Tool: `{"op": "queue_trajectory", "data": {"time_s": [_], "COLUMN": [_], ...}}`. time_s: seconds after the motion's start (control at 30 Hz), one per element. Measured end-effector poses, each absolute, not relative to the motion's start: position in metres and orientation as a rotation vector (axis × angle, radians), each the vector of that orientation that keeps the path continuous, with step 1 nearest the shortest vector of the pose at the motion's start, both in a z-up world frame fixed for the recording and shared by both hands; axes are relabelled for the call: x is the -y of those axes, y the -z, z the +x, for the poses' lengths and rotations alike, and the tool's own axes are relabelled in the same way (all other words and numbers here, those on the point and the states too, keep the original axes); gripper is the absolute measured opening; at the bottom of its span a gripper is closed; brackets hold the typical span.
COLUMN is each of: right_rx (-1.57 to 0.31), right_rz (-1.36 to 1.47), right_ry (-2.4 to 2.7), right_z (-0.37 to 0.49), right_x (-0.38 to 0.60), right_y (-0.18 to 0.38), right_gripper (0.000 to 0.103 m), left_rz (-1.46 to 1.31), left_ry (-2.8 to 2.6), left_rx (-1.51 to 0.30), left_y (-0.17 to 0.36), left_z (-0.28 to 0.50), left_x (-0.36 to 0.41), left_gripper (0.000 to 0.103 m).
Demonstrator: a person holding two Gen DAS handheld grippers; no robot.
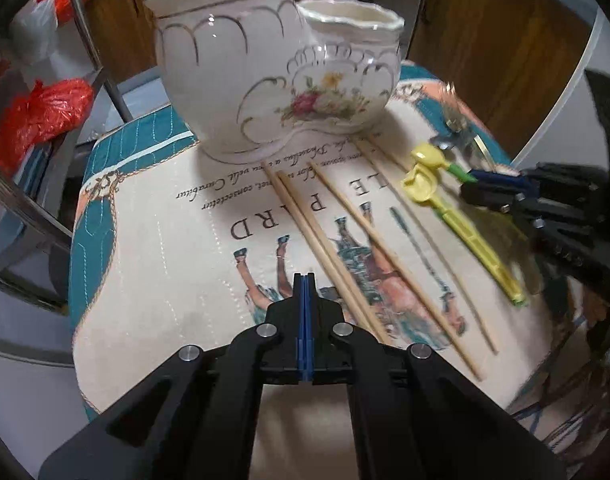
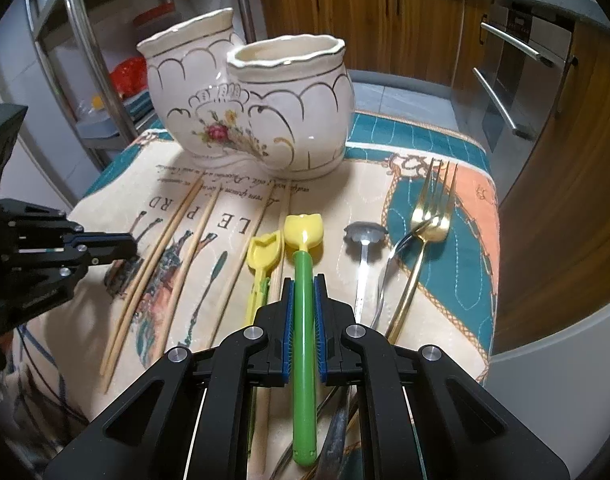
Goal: Organize utensils
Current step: 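Close the left tool on a chopstick while the right tool grasps the green-handled utensil, then lift the chopstick with the left tool while the right tool lifts the green utensil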
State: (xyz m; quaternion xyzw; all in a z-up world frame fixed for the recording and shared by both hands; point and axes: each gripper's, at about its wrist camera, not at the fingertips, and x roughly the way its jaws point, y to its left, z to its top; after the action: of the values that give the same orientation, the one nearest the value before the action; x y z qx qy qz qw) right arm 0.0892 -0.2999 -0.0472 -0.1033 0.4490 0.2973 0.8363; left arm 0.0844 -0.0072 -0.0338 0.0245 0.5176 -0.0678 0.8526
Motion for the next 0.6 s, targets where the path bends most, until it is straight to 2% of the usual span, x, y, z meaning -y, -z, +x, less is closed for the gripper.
{"op": "queue_trajectory", "data": {"time_s": [0.2, 0.37, 0.6], "right_rx": [-0.954, -0.961, -0.972], "right_rz": [-0.226, -0.233, -0.232], "right_ry": [-0.625, -0.625, -0.629], "right_z": [0.089, 0.088, 0.088], "right_x": [0.298, 0.297, 0.298], "right_y": [0.048, 0.051, 0.053], "right_gripper": [0.01, 0.01, 0.01], "left_rz": [0.008, 0.024, 0.037], "left_ry": [0.151, 0.137, 0.113], "left_rx": [-1.076, -1.1, -1.112], "left_y": [0.029, 0.038, 0.038], "left_z": [0.079, 0.081, 0.082], "left_x": [0.015, 0.027, 0.032], "left_gripper": [0.001, 0.01, 0.015]}}
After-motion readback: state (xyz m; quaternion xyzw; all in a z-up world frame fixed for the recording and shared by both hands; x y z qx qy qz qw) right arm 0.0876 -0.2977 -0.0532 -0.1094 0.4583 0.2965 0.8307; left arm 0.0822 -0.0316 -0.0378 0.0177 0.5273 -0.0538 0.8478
